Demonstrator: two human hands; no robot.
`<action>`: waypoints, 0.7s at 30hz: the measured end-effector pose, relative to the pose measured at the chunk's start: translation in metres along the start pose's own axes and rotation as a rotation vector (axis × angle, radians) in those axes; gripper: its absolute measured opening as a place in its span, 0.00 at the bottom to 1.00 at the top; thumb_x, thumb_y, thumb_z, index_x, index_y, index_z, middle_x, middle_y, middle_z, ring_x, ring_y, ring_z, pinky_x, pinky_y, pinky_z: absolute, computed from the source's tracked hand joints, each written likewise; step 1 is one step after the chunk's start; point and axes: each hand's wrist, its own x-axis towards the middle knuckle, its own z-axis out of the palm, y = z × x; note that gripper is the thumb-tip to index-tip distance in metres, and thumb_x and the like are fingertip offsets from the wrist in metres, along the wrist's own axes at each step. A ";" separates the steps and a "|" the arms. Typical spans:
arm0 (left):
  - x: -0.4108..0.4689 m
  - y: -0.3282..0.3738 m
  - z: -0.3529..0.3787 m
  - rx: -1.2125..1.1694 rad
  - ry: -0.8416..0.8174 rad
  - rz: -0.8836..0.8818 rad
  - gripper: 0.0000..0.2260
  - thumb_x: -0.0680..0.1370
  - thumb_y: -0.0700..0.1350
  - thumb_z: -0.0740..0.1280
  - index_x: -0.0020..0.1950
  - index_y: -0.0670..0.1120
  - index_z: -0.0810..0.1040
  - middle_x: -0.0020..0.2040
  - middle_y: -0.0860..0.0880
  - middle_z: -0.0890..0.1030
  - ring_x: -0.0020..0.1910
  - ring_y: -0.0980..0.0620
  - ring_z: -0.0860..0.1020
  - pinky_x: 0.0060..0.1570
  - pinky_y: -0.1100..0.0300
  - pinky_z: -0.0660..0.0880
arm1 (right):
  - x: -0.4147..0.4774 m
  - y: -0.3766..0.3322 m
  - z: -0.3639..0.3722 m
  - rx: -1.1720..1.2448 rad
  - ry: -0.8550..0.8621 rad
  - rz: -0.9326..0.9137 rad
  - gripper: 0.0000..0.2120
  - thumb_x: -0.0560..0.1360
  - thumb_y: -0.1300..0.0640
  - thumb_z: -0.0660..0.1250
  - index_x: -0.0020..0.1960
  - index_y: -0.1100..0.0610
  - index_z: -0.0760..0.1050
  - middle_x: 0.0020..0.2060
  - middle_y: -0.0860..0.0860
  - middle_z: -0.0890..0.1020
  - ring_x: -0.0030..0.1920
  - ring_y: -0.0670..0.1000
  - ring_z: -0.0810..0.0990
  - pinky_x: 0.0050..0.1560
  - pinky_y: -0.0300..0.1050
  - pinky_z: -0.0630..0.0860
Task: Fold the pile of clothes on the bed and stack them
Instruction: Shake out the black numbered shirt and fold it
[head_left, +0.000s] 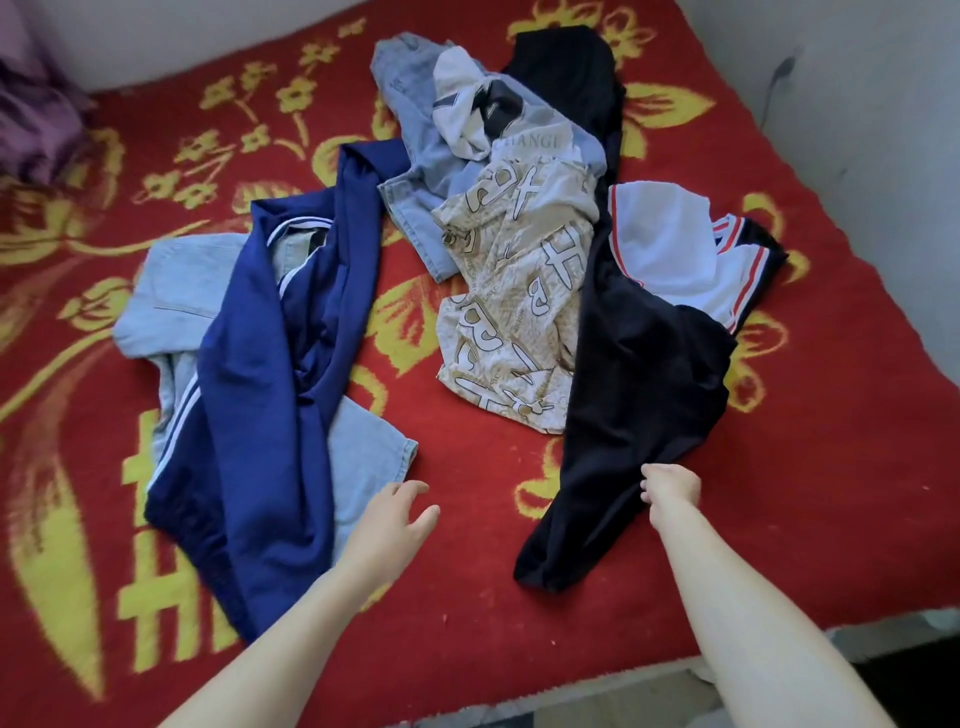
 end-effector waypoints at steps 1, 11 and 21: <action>0.000 -0.001 -0.002 -0.008 0.006 0.002 0.18 0.80 0.51 0.58 0.69 0.48 0.67 0.67 0.50 0.69 0.65 0.53 0.68 0.59 0.61 0.64 | 0.001 -0.001 -0.001 -0.004 0.019 -0.007 0.09 0.74 0.67 0.63 0.52 0.68 0.77 0.29 0.54 0.72 0.27 0.50 0.67 0.26 0.38 0.69; -0.020 -0.029 -0.001 -0.052 0.063 -0.020 0.16 0.80 0.51 0.59 0.66 0.49 0.70 0.62 0.52 0.72 0.56 0.56 0.70 0.52 0.63 0.64 | -0.012 -0.004 -0.003 0.399 -0.199 0.180 0.14 0.75 0.65 0.66 0.59 0.61 0.68 0.50 0.57 0.75 0.33 0.52 0.80 0.27 0.38 0.73; -0.056 -0.053 0.023 -0.082 0.054 -0.026 0.16 0.80 0.50 0.60 0.64 0.45 0.73 0.61 0.48 0.74 0.61 0.52 0.72 0.60 0.59 0.66 | -0.049 -0.009 -0.029 0.295 0.245 -0.128 0.03 0.72 0.64 0.66 0.41 0.64 0.74 0.33 0.54 0.76 0.32 0.52 0.73 0.35 0.46 0.70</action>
